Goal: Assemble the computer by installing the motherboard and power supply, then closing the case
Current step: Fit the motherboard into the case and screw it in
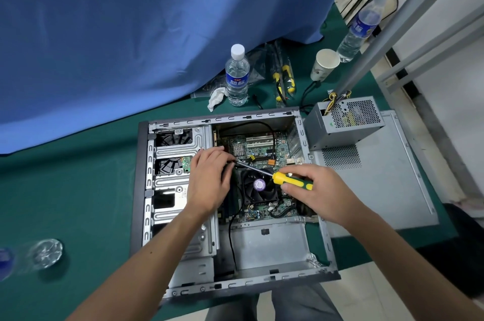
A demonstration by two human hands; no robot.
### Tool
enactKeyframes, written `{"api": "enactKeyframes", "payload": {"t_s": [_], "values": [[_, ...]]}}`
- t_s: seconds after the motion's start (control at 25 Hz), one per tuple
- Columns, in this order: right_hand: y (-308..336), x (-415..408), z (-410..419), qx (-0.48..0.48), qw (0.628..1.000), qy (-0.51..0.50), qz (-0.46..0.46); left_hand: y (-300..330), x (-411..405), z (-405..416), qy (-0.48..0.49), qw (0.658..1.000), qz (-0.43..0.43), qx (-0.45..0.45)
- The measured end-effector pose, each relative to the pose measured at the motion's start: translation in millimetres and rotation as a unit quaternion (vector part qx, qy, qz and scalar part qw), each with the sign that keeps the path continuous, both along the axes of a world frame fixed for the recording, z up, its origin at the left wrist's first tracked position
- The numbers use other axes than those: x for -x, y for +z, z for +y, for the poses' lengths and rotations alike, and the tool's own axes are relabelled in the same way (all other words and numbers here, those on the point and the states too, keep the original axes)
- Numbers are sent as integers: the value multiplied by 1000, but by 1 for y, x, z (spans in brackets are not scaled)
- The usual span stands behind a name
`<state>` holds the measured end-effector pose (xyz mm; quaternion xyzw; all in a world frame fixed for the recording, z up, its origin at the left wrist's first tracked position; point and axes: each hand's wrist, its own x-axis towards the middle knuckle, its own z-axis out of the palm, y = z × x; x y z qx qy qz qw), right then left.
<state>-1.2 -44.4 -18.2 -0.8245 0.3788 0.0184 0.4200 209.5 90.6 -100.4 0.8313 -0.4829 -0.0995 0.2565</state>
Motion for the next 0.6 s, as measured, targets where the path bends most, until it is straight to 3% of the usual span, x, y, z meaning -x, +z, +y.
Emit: {"api": "enactKeyframes", "payload": {"t_s": [0.36,0.6], "values": [[2,-5,-3,-3,1000,13,7,1,-1,0,5,1000,5,14],[25,-24,-32,53,980,154,112,1,-1,-2,-15,1000,-14,-9]]}}
